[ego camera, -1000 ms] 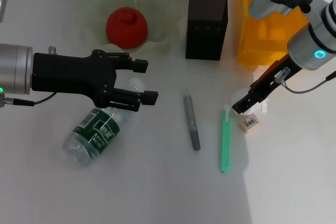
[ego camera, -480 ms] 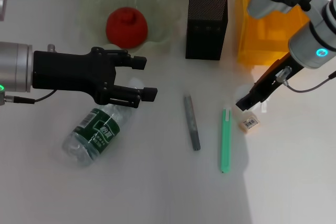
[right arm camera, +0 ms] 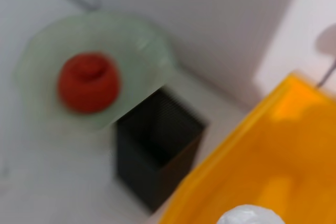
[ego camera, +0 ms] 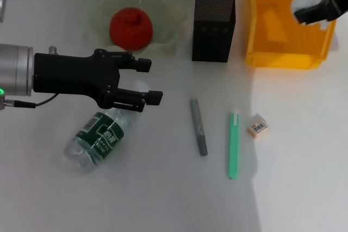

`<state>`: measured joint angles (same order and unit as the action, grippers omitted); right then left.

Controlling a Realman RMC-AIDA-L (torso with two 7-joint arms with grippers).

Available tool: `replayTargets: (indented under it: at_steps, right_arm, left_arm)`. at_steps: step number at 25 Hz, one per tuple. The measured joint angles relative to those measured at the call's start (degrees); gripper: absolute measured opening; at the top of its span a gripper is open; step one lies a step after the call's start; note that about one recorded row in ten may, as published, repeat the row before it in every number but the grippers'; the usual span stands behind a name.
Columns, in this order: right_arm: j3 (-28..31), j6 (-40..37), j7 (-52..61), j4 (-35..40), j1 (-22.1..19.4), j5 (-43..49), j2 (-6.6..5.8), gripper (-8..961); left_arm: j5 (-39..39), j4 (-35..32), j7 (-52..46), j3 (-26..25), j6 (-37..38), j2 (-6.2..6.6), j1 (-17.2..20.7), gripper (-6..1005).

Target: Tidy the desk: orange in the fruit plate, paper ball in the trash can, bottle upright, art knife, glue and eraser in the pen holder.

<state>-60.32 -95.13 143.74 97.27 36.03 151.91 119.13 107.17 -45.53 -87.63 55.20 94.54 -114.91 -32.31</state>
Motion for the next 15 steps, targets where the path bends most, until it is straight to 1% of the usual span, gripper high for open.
replayTargets:
  at_steps: [2, 3, 4, 5, 8, 9, 12, 15]
  right_arm:
    - [1.5, 5.5, -2.0, -0.7, -1.7, 0.0, -0.01, 535]
    - [1.9, 9.2, -3.6, -2.1, -2.7, -0.5, -0.04, 535]
    - [2.5, 15.1, -7.0, -5.9, -4.0, -2.6, -0.12, 536]
    - [2.5, 15.1, -7.0, -5.9, -4.0, -2.6, -0.12, 536]
    - [4.4, 20.1, -12.5, -12.7, -4.4, -8.5, -0.50, 537]
    - [5.7, 21.7, -15.1, -15.8, -4.3, -11.3, -0.58, 537]
    - [6.7, 23.3, -16.6, -18.0, -4.1, -12.8, -0.60, 538]
    - [7.0, 24.6, -17.3, -19.2, -4.1, -13.2, -0.60, 630]
  left_arm:
    - [0.0, 0.0, 0.0, 0.0, 0.0, -0.02, 0.1, 844]
    - [0.0, 0.0, 0.0, 0.0, 0.0, -0.02, 0.1, 844]
    - [-0.1, 0.0, 0.0, 0.0, 0.0, -0.04, 0.2, 843]
    - [-0.1, 0.1, 0.0, 0.0, 0.0, -0.22, 0.3, 843]
    - [-0.1, 0.1, 0.0, 0.0, 0.0, -0.27, 0.3, 843]
    - [0.0, 0.1, -0.2, 0.0, 0.0, -0.60, 0.1, 843]
    - [0.0, 0.1, -0.5, 0.0, 0.0, -0.64, 0.0, 843]
    - [0.0, 0.1, -0.9, 0.0, 0.1, -0.62, -0.1, 843]
